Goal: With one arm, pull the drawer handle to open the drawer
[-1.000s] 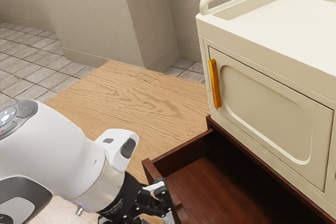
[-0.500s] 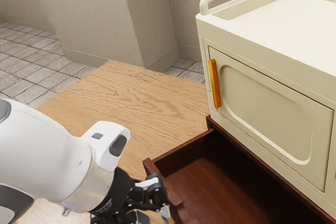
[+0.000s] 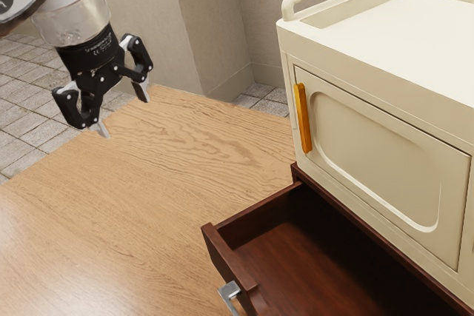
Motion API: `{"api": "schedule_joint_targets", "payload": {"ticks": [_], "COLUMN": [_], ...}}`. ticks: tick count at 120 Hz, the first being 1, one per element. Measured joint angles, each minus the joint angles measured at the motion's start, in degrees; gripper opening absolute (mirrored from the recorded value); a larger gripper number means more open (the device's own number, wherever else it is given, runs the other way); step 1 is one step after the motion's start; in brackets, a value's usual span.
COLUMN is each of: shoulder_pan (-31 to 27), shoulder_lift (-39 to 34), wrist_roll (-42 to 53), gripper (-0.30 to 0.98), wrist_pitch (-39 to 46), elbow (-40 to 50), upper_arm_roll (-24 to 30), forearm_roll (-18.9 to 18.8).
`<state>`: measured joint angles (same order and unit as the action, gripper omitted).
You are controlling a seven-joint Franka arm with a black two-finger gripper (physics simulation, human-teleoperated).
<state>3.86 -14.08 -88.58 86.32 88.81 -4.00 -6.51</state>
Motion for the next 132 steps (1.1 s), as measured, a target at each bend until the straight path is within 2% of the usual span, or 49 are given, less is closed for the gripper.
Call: {"api": "schedule_joint_targets", "payload": {"ticks": [8,29,46,55,76,132], "shoulder_pan": [-0.76,-0.73,-0.99,-1.41,-0.87,-0.48], "shoulder_lift": [0.75,1.31,0.96,0.02,-0.22,0.44], "wrist_roll": [-0.21,-0.68,-0.97,-0.85,0.26,2.14], "gripper": [0.63,0.66,0.67,0.68,0.68,0.69], "wrist_pitch": [-1.67,-1.54,-0.48,-0.15,0.15,0.71], "elbow": [1.12,6.88,7.47,7.43,7.77,11.62], "upper_arm_roll": [0.04,0.30,0.22,0.06,0.35,0.39], "forearm_roll": [-0.74,0.30,0.64,2.76,4.33,4.97]}}
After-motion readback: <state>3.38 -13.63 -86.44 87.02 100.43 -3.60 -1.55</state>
